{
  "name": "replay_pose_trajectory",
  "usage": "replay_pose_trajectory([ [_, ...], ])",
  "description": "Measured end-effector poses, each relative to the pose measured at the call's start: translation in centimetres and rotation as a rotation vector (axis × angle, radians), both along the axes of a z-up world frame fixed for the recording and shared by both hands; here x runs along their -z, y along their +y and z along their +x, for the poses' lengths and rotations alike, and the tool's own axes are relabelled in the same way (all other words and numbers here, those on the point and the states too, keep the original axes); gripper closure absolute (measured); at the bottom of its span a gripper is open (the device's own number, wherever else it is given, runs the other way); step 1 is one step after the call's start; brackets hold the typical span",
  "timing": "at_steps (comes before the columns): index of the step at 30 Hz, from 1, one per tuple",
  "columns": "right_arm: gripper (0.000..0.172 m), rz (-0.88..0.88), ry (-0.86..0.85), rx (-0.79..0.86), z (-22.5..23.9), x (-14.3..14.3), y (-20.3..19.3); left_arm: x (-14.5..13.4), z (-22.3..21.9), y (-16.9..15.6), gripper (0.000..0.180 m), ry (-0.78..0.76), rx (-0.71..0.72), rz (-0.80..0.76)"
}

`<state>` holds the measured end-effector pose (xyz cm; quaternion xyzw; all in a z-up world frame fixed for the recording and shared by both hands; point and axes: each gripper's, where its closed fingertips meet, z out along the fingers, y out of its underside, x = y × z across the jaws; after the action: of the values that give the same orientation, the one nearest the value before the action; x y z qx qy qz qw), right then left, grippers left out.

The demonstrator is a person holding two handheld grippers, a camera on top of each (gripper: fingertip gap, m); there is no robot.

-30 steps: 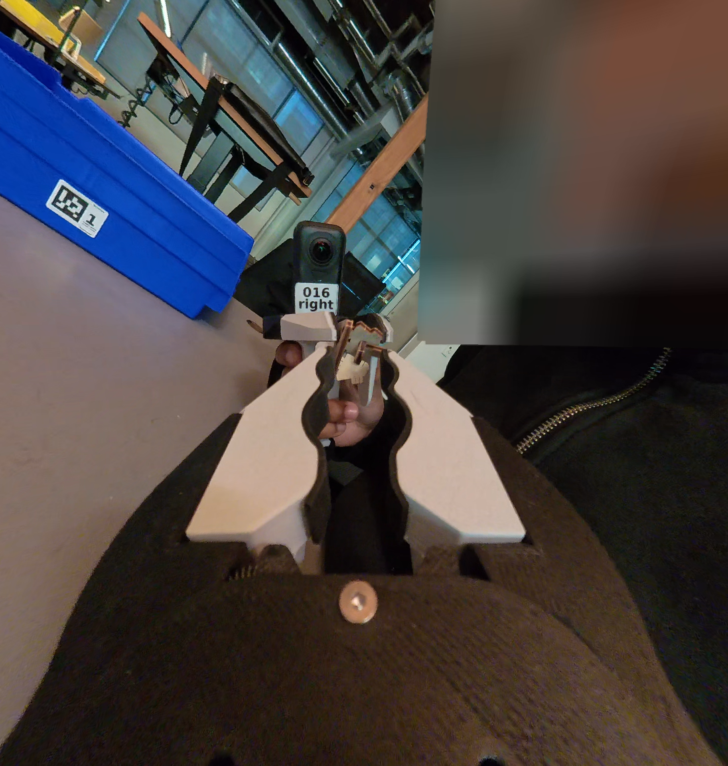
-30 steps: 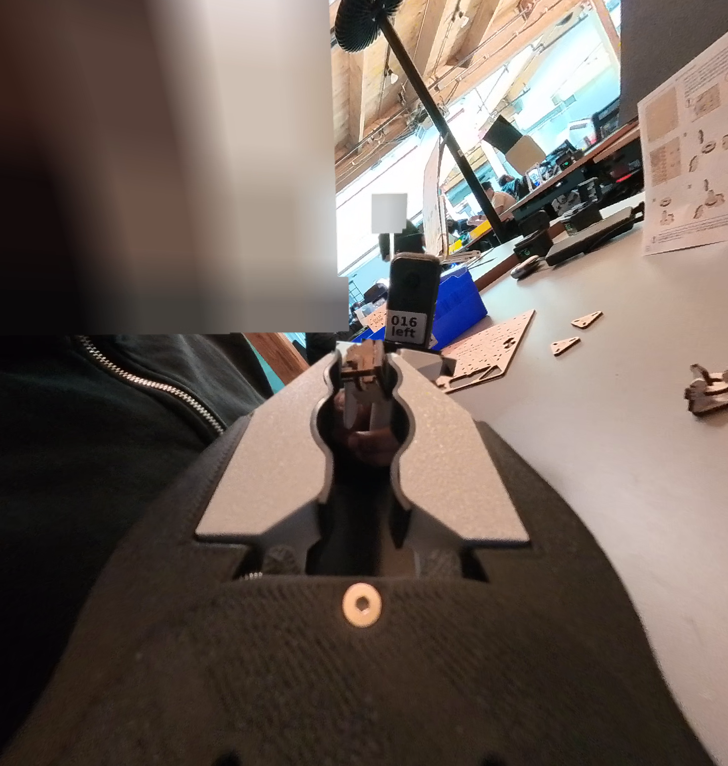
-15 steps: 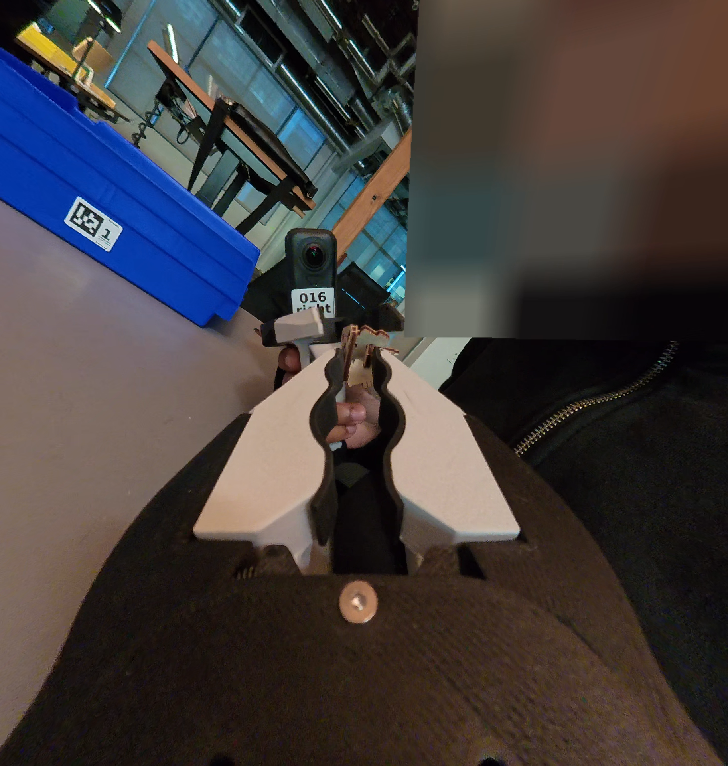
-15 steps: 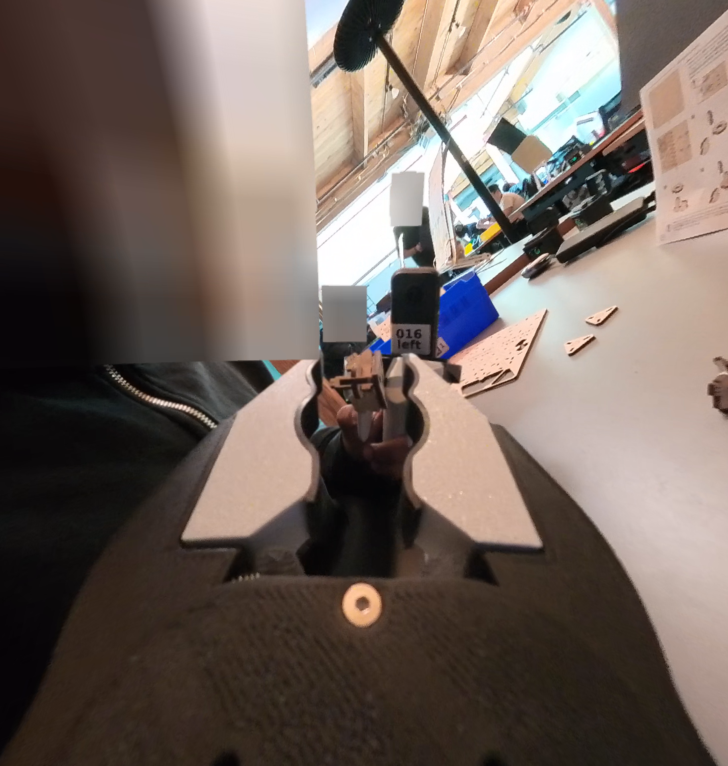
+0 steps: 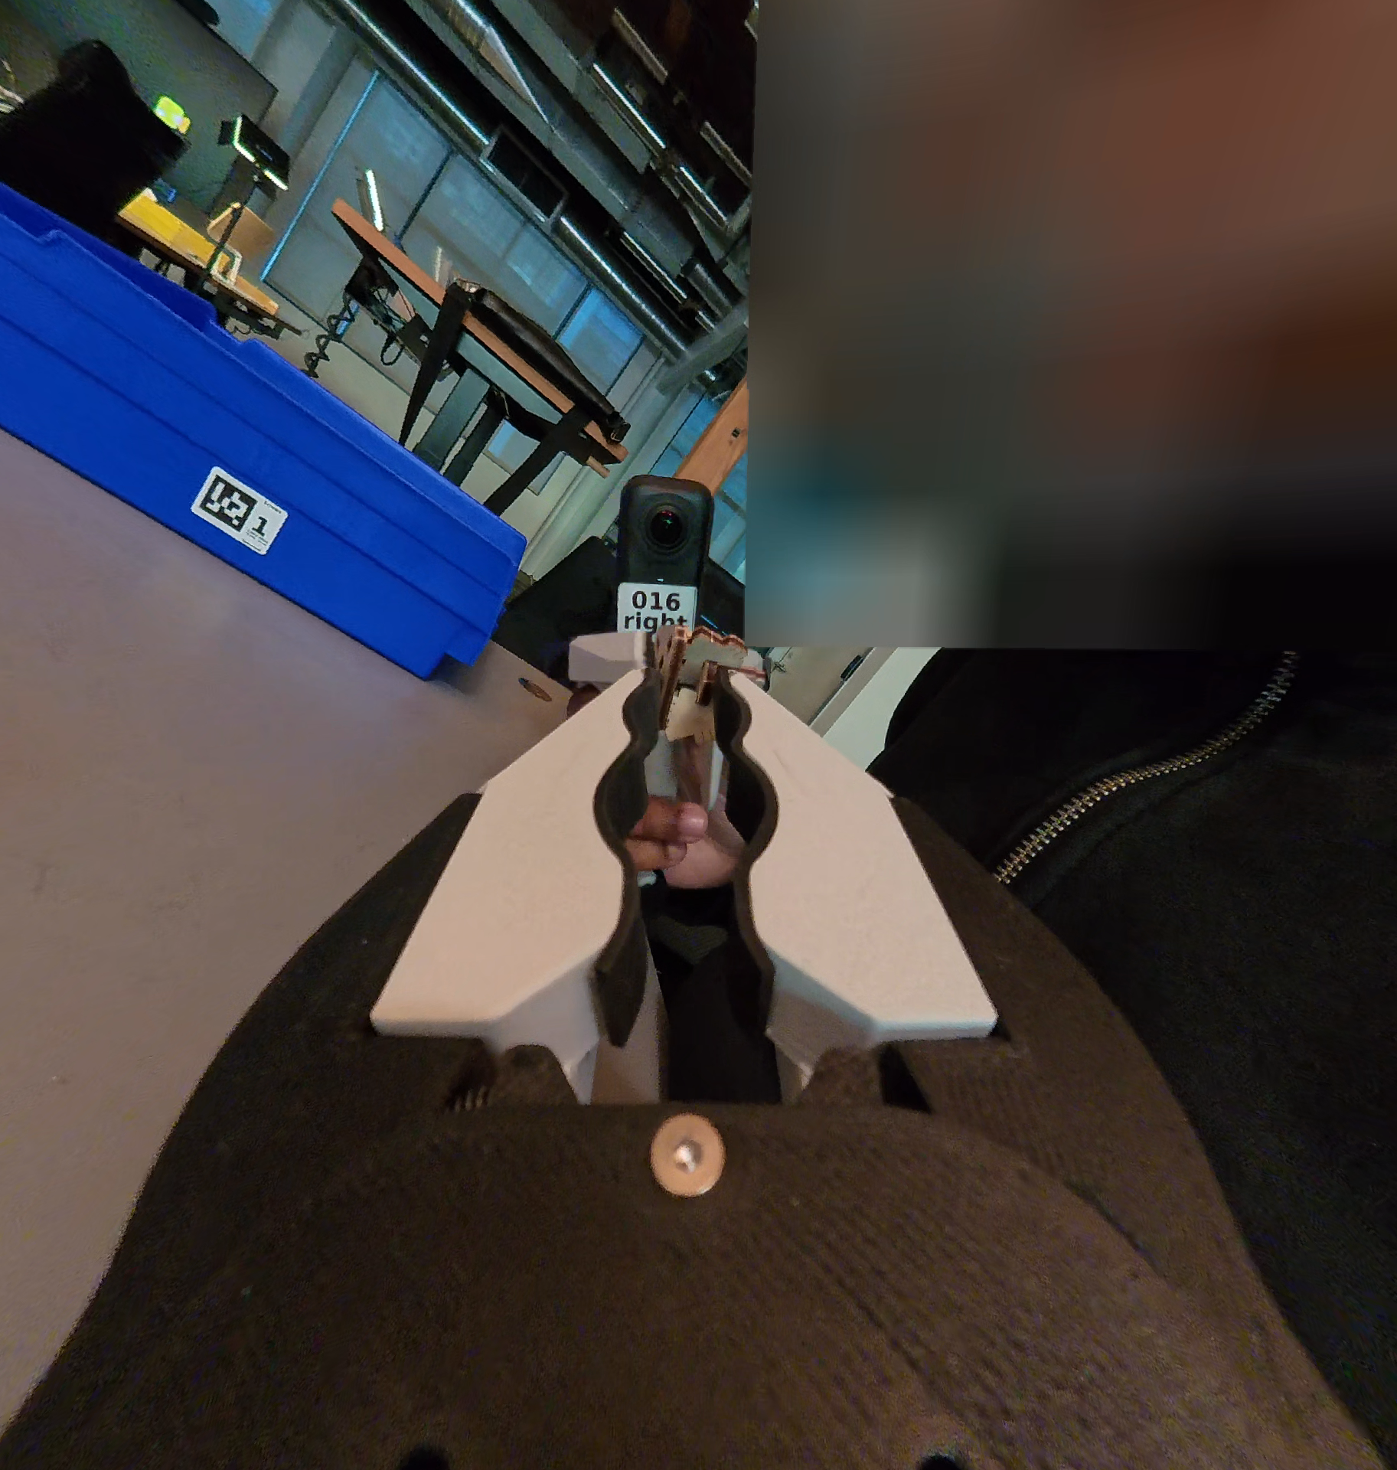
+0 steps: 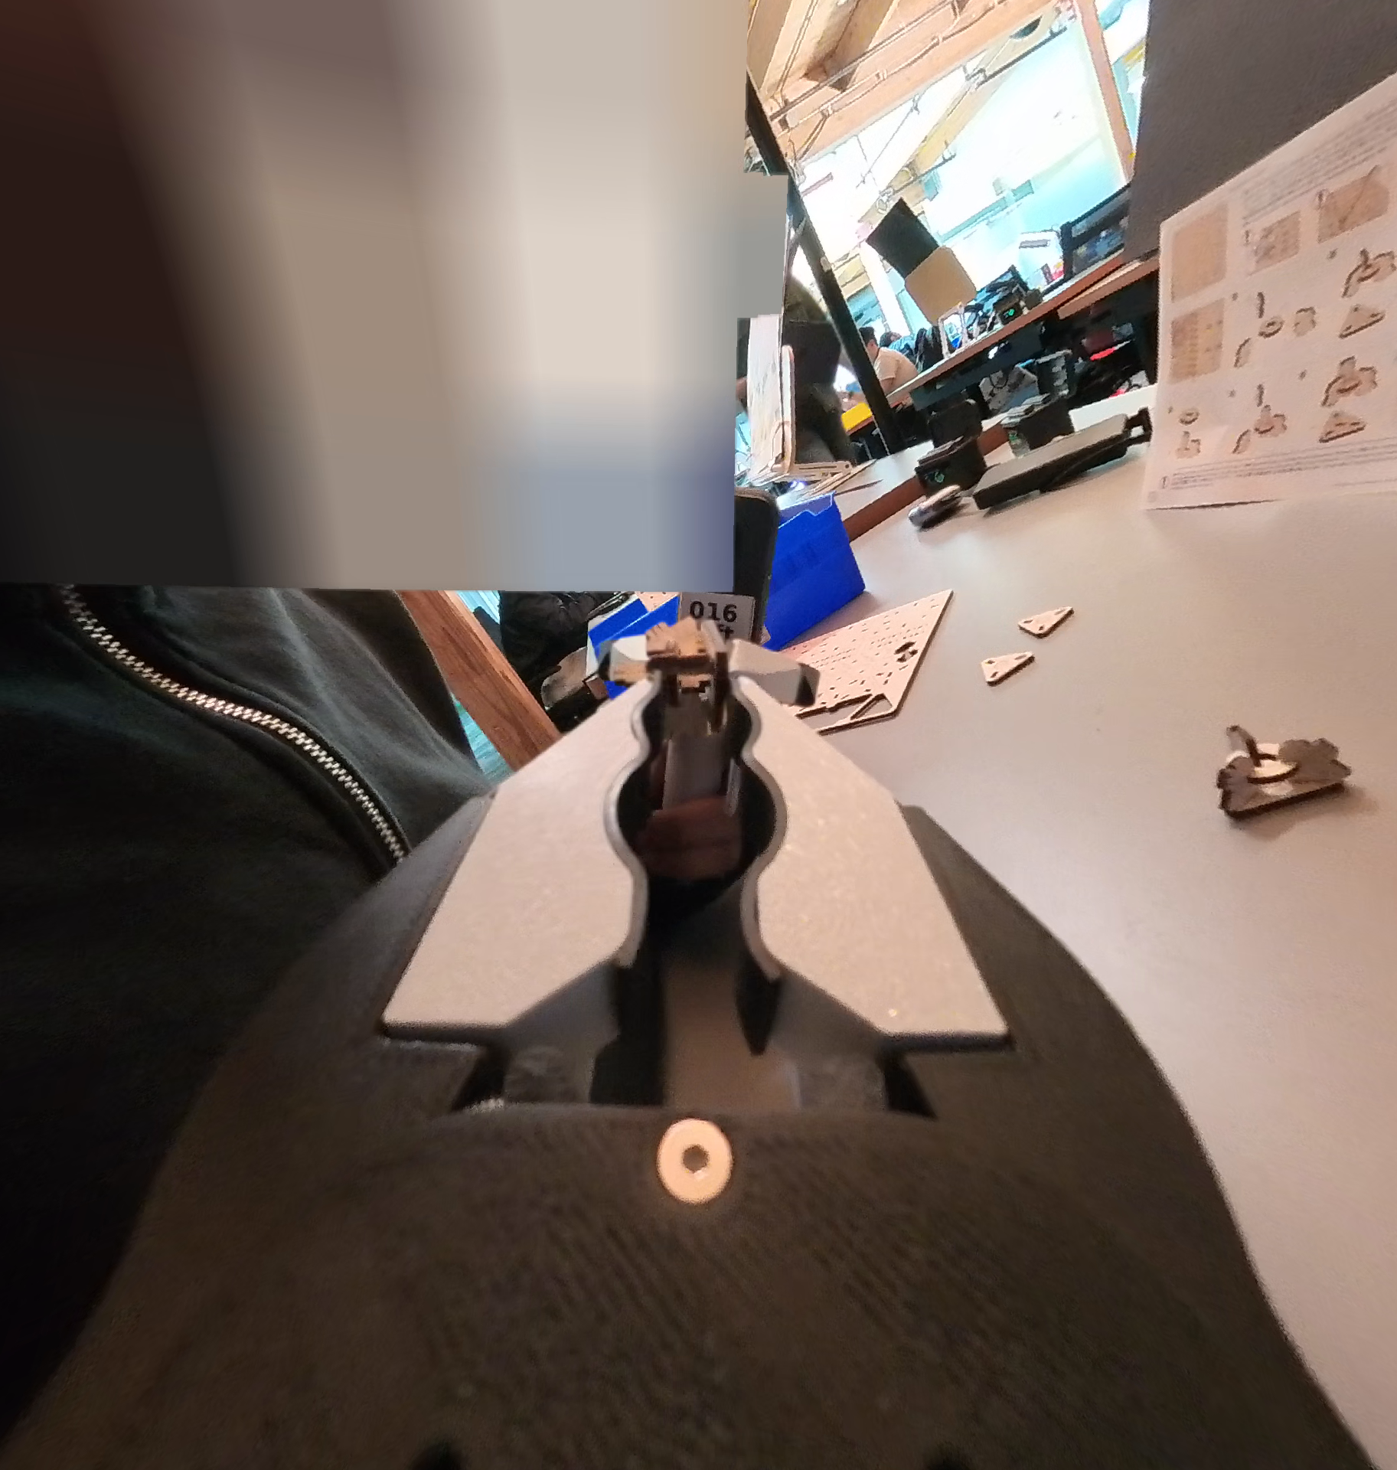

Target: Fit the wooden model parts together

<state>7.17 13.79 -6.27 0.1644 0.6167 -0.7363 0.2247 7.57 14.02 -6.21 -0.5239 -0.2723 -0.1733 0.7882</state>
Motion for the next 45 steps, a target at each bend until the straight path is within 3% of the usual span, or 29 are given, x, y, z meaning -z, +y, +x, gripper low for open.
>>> replay_pose_trajectory([
  [13, 0.159, 0.006, -0.003, -0.004, -0.1, 0.4, 0.1, 0.4, -0.1, 0.0, 0.170, 0.007, -0.011, -0.028],
  [23, 0.143, -0.042, -0.050, -0.045, -0.4, 0.0, 1.0, 0.7, 0.1, 0.4, 0.170, 0.002, 0.009, -0.050],
  [33, 0.154, -0.021, -0.052, -0.105, 0.2, 0.2, 1.0, 1.1, 0.4, 0.8, 0.170, 0.013, 0.028, -0.087],
  [45, 0.155, 0.022, -0.054, -0.136, 0.5, 1.0, 1.2, 2.2, 1.0, 1.7, 0.170, 0.049, 0.025, -0.197],
])
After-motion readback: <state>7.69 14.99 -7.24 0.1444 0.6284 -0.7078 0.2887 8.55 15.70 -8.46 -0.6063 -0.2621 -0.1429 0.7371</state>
